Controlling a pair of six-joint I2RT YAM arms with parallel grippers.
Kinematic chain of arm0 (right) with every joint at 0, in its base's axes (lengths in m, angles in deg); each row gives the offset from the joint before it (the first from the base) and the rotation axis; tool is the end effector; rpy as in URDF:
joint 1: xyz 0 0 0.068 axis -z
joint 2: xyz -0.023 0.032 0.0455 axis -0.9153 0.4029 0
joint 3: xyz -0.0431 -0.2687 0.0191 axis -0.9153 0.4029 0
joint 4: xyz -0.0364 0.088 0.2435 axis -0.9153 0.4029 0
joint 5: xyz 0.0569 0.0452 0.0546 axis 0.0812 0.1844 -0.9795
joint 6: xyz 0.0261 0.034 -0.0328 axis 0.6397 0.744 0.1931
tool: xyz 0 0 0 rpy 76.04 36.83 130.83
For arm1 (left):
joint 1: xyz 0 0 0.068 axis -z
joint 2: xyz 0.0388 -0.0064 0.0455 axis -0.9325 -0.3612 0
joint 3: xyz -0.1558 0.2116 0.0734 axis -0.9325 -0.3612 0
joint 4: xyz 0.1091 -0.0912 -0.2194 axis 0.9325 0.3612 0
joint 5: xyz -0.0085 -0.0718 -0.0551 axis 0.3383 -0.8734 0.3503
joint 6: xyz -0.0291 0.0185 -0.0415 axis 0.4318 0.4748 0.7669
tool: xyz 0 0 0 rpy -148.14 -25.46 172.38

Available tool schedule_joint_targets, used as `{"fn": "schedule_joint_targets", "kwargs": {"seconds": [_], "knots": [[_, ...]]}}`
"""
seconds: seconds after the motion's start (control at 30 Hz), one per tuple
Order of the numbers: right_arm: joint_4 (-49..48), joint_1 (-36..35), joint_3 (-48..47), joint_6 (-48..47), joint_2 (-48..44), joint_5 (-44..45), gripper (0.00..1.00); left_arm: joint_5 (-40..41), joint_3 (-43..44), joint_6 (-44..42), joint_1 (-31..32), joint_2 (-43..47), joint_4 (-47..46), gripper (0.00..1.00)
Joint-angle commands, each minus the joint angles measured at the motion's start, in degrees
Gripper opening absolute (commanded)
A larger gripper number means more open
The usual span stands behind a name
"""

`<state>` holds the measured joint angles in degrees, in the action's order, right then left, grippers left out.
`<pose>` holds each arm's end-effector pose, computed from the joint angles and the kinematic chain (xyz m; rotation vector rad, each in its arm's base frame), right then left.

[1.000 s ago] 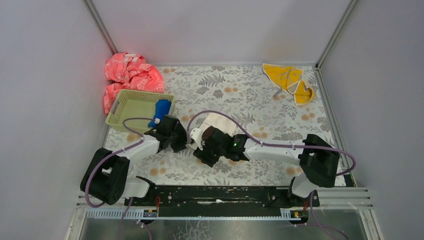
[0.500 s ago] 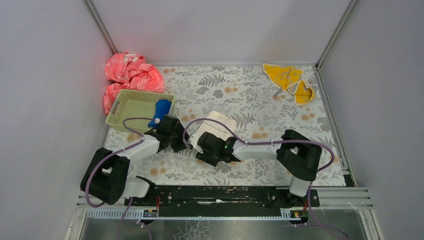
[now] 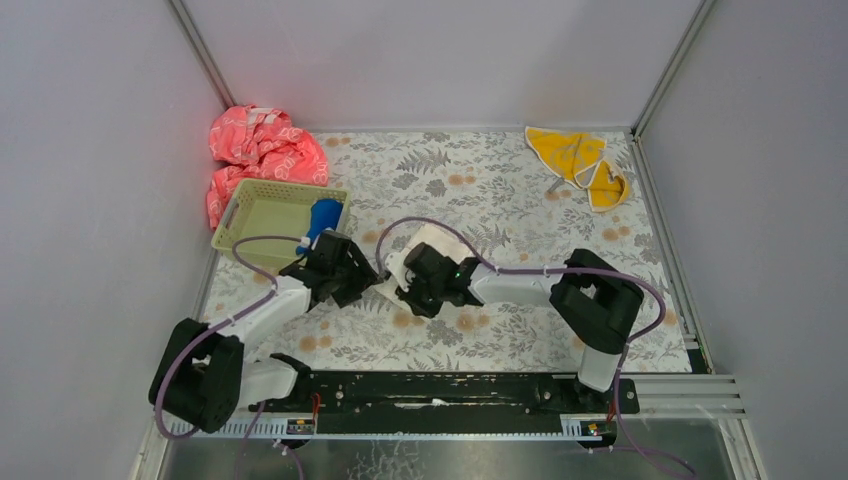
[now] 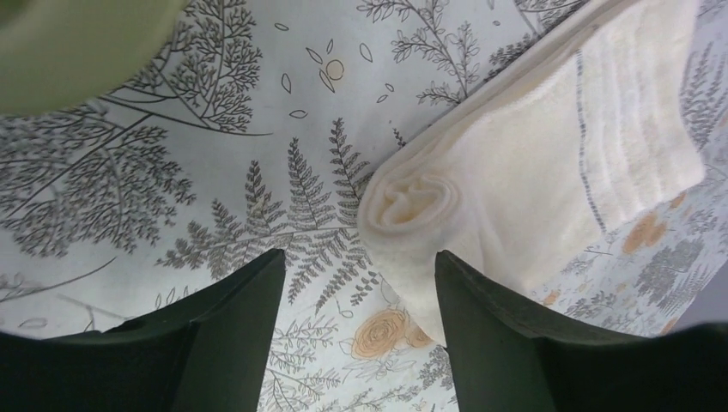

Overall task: Roll the towels
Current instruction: Roll the towel at the center of the board.

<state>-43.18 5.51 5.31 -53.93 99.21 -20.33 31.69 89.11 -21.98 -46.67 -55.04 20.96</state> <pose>0.1794 0.3248 0.1619 -1.3827 2.0870 0.5015 0.2043 -0.0855 0.1601 -0.6874 2.5678 -0.5520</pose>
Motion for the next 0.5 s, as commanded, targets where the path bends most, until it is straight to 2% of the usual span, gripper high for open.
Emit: {"fn": "schedule_joint_targets", "kwargs": {"seconds": [0.0,0.2,0.37,0.47], "knots": [[-1.9,5.7,1.5,9.0,0.7,-27.5,0.13,3.7,1.1,-0.6,0.3,5.3,5.6,0.67],[-12.1,12.6,2.1,21.9,6.2,-47.4,0.09,0.8,1.7,-0.4,0.2,8.1,7.1,0.76],[-29.5,17.5,7.3,37.1,9.7,-56.4,0.1,-3.1,1.8,0.3,0.4,6.1,3.9,0.76],[-36.1,20.0,9.6,43.1,11.8,-58.8,0.11,-4.4,1.7,0.8,1.1,3.6,1.3,0.74]]}}
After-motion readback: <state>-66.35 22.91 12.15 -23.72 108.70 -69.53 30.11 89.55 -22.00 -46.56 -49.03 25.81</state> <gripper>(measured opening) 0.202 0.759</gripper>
